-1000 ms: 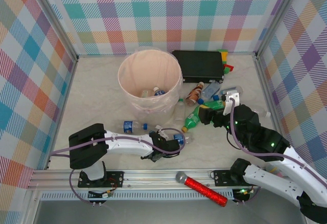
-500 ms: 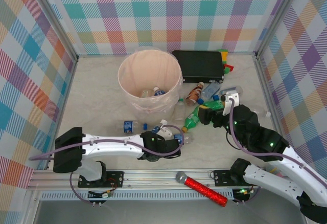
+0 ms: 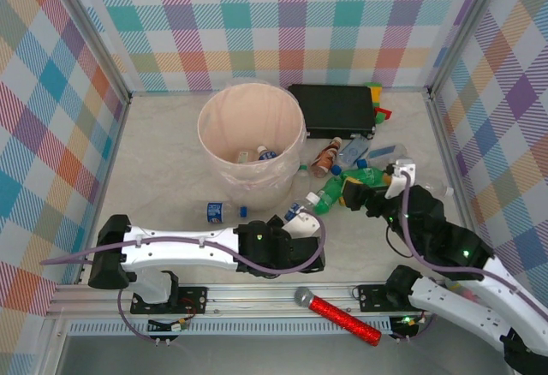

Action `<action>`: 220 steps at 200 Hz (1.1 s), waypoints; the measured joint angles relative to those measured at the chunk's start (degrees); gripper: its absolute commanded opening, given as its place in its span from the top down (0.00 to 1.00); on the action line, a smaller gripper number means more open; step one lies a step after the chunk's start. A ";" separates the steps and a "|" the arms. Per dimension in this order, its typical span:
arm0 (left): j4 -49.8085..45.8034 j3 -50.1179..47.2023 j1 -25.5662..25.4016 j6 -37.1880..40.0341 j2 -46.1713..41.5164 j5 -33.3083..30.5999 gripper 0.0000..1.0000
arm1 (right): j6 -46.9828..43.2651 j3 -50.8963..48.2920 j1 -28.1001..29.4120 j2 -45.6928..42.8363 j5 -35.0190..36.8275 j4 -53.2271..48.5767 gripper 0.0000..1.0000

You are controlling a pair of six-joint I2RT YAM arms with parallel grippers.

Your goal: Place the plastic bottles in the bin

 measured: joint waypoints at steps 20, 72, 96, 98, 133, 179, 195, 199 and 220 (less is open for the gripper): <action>1.68 2.71 0.02 2.69 -0.39 -0.04 0.41 | 0.66 0.00 -0.04 -2.03 1.29 -0.46 0.01; 6.25 10.25 4.55 8.57 -4.07 1.09 0.41 | 0.81 -0.11 -0.04 -2.43 1.64 -1.27 0.01; 7.37 13.84 8.07 11.26 -5.68 1.29 0.41 | -0.04 -0.11 -0.04 -1.64 -1.07 -0.74 0.01; 7.43 14.19 8.33 11.45 -5.81 1.27 0.41 | -0.15 -0.11 -0.04 -1.51 -1.55 -0.63 0.01; 9.05 17.88 14.49 15.41 -7.63 2.10 0.41 | -2.84 -0.59 -0.04 0.28 -10.16 2.34 0.01; 10.29 17.88 28.52 17.88 -9.70 6.29 0.40 | -5.55 -0.61 -0.04 2.05 -20.20 6.69 0.01; 10.29 17.88 32.70 17.97 -9.75 7.72 0.40 | -5.95 -0.61 -0.04 2.75 -21.86 7.30 0.01; 10.27 17.88 33.51 17.94 -9.75 8.09 0.40 | -6.03 -0.61 -0.04 2.93 -22.12 7.41 0.01; 10.27 17.88 37.62 17.44 -9.75 10.16 0.40 | -6.38 -0.61 -0.04 3.58 -22.93 7.72 0.01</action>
